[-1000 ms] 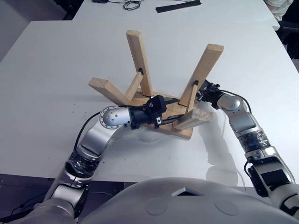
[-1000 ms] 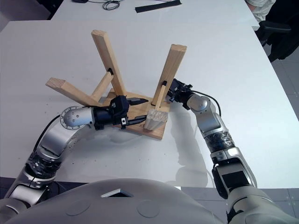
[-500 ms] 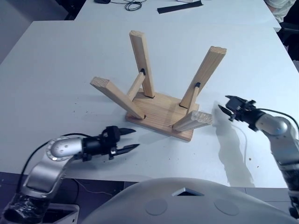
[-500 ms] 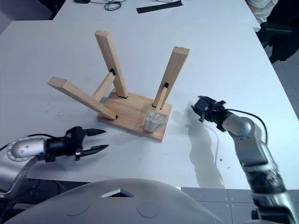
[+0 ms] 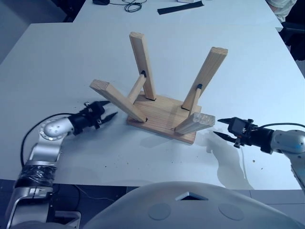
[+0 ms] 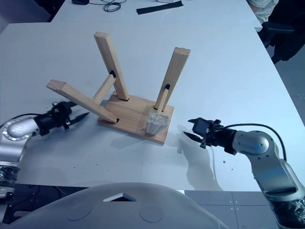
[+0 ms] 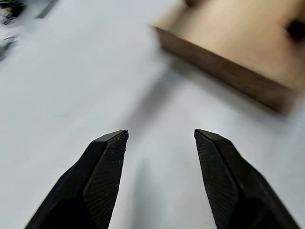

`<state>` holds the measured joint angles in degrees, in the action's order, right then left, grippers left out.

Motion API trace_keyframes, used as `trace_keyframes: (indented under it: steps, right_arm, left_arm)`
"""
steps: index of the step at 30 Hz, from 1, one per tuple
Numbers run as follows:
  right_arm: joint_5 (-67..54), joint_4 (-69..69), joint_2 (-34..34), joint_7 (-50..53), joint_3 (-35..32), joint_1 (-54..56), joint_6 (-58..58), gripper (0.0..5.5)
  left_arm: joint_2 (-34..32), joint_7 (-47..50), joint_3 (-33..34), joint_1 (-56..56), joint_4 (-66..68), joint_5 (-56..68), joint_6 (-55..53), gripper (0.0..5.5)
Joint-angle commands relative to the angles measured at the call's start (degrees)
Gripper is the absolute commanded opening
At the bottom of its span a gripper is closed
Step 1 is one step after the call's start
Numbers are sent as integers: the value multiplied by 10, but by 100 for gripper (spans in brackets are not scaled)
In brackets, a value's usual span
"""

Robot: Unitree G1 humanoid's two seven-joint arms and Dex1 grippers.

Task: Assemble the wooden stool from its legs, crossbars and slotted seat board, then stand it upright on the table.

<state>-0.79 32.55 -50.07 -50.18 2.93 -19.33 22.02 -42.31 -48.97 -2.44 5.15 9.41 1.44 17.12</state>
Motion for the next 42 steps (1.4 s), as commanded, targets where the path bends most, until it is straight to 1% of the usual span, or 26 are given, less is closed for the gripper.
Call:
trace_keyframes:
  steps: [1,5,12,16,21,26,30,34,38,42]
  right_arm:
    - [8,14,7,7,29,-24,-5,222]
    - [14,21,18,22,48,-38,0,222]
    - [36,-1,65,70,83,-13,4,222]
    - [31,14,83,78,99,-7,20,222]
    - [16,33,83,77,93,-12,35,222]
    - [10,58,74,73,80,-21,41,222]
    - [-39,127,65,55,27,-45,77,222]
    - [-124,205,62,29,-61,-71,134,222]
    - [-218,257,54,6,-145,-67,186,222]
    - [-279,273,46,14,-190,-42,212,222]
  left_arm:
    - [-21,-10,-33,31,37,-49,55,259]
    - [-19,-6,-45,31,51,-52,79,259]
    - [-16,-44,-74,50,7,-11,81,259]
    - [-24,-59,-82,55,-14,7,75,259]
    - [-37,-69,-71,67,-45,39,52,259]
    - [-47,-66,-51,101,-129,84,2,259]
    - [-68,-56,0,168,-270,177,-104,259]
    - [-84,-48,57,210,-382,268,-206,259]
    - [-87,-27,114,234,-462,345,-290,259]
    - [-95,-26,161,255,-518,403,-350,259]
